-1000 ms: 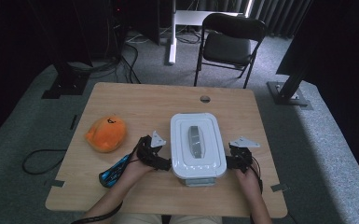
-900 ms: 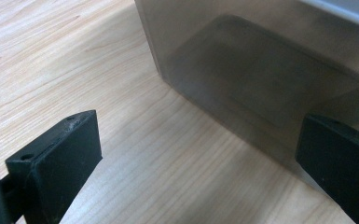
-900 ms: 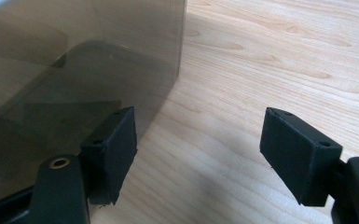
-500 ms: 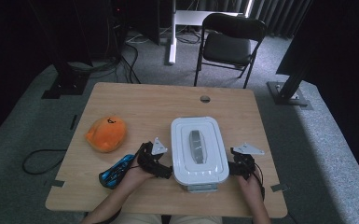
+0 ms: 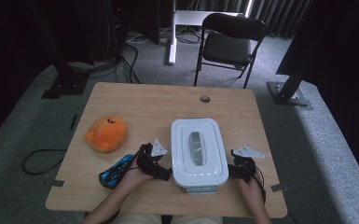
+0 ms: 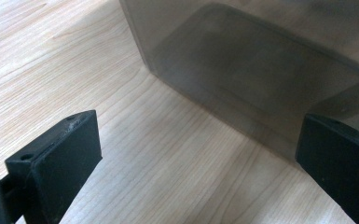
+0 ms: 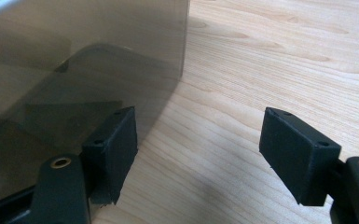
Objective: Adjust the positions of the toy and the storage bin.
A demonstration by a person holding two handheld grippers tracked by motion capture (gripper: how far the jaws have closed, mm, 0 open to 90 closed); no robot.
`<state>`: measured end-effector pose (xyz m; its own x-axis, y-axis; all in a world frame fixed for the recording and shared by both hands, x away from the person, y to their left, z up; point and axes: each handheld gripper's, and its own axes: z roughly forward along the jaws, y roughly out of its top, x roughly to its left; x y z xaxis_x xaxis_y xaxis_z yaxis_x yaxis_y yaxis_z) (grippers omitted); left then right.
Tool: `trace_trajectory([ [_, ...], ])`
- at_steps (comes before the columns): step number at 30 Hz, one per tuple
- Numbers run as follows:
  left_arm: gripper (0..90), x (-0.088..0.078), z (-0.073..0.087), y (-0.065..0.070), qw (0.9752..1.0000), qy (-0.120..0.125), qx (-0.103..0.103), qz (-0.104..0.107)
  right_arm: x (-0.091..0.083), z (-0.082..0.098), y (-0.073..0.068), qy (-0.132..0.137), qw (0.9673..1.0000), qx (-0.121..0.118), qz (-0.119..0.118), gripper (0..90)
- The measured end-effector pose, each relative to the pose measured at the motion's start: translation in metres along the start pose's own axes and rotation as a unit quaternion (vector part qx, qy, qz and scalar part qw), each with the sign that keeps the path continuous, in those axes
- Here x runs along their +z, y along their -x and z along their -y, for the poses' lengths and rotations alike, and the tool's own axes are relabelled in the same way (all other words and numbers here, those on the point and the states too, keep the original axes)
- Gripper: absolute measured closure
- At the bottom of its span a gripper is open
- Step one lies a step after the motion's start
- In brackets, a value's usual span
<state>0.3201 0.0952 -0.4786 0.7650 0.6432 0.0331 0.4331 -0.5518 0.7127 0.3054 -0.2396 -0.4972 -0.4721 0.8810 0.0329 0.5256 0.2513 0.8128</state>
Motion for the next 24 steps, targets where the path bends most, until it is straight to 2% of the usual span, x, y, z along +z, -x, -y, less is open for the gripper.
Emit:
trace_trajectory([
  [7, 0.8, -0.005, 0.005, -0.002, 0.9999, 0.014, -0.009, 0.003, -0.001, 0.003, -0.001, 0.003, 0.9999, 0.007, -0.012, 24.7],
  [10, 0.8, -0.009, 0.007, -0.005, 0.9993, 0.029, -0.016, 0.016, -0.001, 0.004, 0.001, 0.002, 0.9999, 0.008, -0.010, 19.3],
  [15, 0.8, -0.010, 0.020, -0.007, 0.9985, 0.043, -0.016, 0.030, 0.001, 0.006, 0.003, -0.002, 0.9998, 0.014, -0.017, 17.2],
  [18, 0.7, -0.011, 0.026, -0.004, 0.9982, 0.045, -0.006, 0.039, -0.001, 0.006, 0.005, 0.002, 0.9998, 0.013, -0.014, 16.3],
  [24, 0.7, -0.007, 0.041, 0.000, 0.9986, 0.026, -0.013, 0.044, -0.006, 0.005, 0.012, 0.015, 0.9995, 0.023, -0.016, 16.2],
])
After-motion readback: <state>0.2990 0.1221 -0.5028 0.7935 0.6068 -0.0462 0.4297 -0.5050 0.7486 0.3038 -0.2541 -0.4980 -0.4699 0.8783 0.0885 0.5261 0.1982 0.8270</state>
